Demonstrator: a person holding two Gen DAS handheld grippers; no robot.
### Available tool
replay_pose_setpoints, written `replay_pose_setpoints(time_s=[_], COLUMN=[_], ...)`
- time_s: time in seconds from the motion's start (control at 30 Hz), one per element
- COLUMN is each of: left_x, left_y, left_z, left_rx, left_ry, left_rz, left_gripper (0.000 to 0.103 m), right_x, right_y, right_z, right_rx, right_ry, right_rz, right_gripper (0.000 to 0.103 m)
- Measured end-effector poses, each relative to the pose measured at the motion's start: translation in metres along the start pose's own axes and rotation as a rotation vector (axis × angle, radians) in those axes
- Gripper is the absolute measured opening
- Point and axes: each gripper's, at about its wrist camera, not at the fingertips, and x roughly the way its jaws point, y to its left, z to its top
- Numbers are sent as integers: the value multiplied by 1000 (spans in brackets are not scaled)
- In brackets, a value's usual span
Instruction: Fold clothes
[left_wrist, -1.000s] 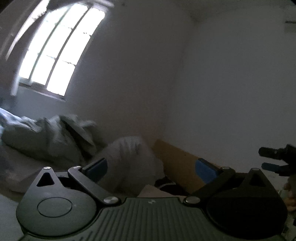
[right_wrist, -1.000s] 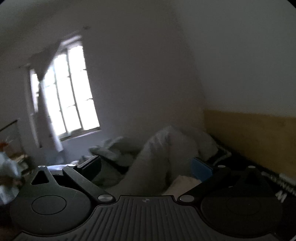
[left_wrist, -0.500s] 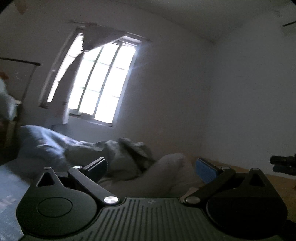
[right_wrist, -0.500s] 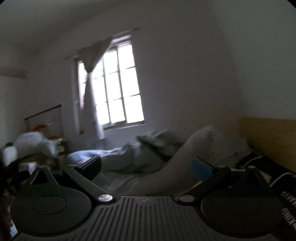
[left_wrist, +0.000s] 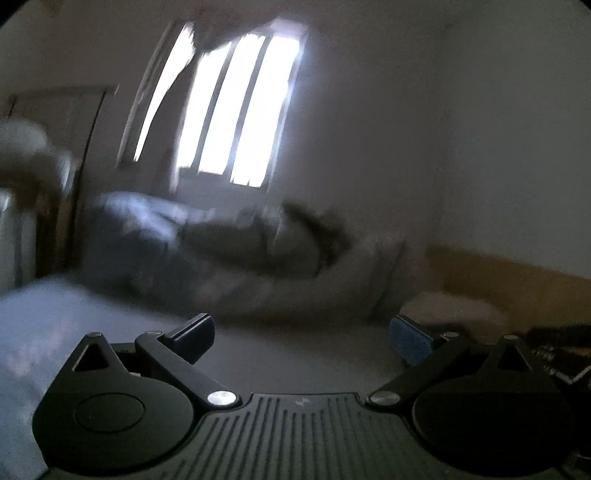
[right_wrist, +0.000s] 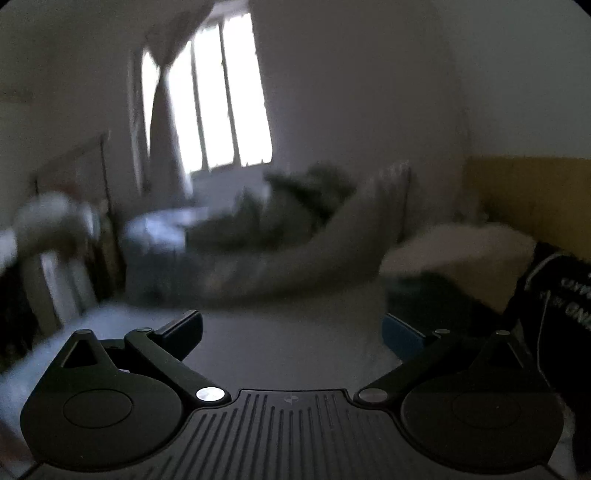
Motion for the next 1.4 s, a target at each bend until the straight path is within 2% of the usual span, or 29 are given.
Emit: replay_pose_setpoints(time_s=[0.1, 0.17, 0.27, 0.33, 0.43, 0.6, 0.77, 1.2, 1.4], left_x=[24, 38, 56, 62, 65, 56, 54, 43, 35], left_y=[2, 4, 2, 1, -4, -8, 0, -4, 0], left_z=[-22, -38, -55, -60, -63, -80, -88, -98, -99], left_rx=[-21, -12, 40, 44, 68, 117, 82, 139, 126], left_ry=[127, 200, 271, 304, 318, 322, 360, 386, 394], left_rz=[35, 32, 79, 76, 76, 83, 96, 78, 77], left_gripper=[103, 103, 103, 103, 103, 103, 103, 103, 103], right_x=[16, 26, 37, 44, 56, 59, 60, 72, 72], right_y=[1, 0, -4, -9, -13, -12, -2, -8, -10], right_z=[-34, -55, -84, -99, -119, -135, -138, -134, -133], right_rx=[-15, -21, -35, -28, -4, 66, 31, 13, 20], right_ry=[71, 109, 178, 215, 281, 360, 362, 379, 381], right_rz=[-14, -19, -50, -85, -140, -124, -127, -108, -109], right_gripper=[103, 103, 103, 103, 103, 103, 103, 103, 103])
